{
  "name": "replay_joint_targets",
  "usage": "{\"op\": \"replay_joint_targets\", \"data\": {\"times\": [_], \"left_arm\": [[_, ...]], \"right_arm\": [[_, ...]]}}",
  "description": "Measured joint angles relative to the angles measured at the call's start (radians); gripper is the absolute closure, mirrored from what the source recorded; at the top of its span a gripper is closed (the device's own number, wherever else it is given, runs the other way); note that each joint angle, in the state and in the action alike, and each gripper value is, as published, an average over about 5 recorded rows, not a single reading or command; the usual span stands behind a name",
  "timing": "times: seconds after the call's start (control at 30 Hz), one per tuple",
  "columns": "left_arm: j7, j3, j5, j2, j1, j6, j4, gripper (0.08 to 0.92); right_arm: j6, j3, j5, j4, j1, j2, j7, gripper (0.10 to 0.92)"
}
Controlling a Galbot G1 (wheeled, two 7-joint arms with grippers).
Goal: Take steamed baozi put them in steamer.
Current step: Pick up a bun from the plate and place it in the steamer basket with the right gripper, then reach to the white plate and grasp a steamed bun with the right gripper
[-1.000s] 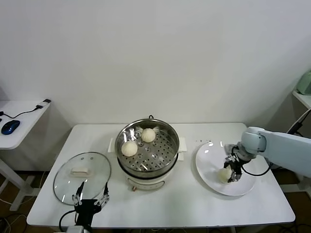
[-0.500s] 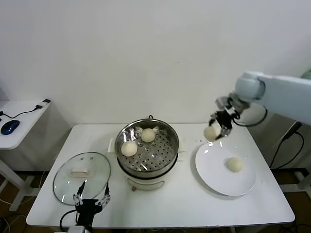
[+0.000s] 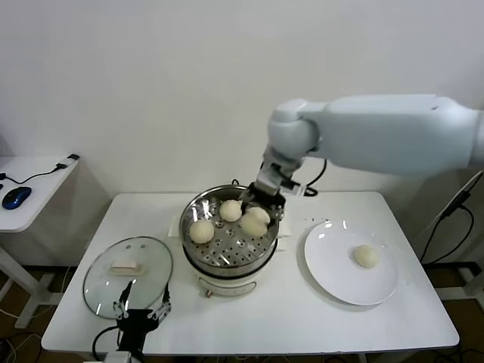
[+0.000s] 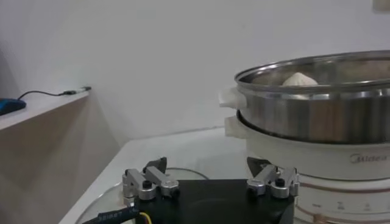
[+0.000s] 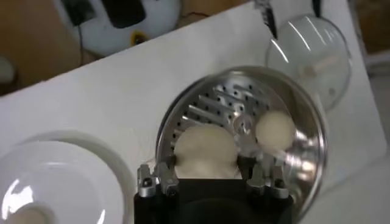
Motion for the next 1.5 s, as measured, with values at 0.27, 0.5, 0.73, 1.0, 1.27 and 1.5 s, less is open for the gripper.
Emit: {"op": "replay_joint_targets", "data": {"times": [0.27,0.5,0.73,1.0,1.27,1.5], "left_arm": [[-0.003,-0.003,-0.001,-0.001,0.004,-0.005,0.006,0.177],[-0.003,-0.007,-0.005,-0.001,0.002,-0.007,0.01,0.177],[-0.003,-0.006,-0.006,-0.005,-0.002,-0.007,0.01,0.177],[-0.001,-0.005,-0.006,-0.006,-0.002,-0.006,0.007,0.177],[0.0,0.0,-0.004,-0.006,0.002,-0.007,0.005,0.177],[0.0,0.003,-0.007,-0.006,0.0,-0.01,0.002,0.177]], "right_arm": [[0.072,0.022,-0.14,-0.073,-0.129,0.103,0.056,0.347],[0.106,0.03,-0.195,-0.138,-0.214,0.166,0.073,0.346],[0.14,0.044,-0.206,-0.196,-0.252,0.198,0.064,0.262],[0.185,0.068,-0.164,-0.246,-0.243,0.2,0.009,0.203],[0.196,0.051,-0.026,-0.292,-0.143,0.146,-0.099,0.203],[0.106,-0.045,0.105,-0.326,-0.022,0.009,-0.162,0.202]]}}
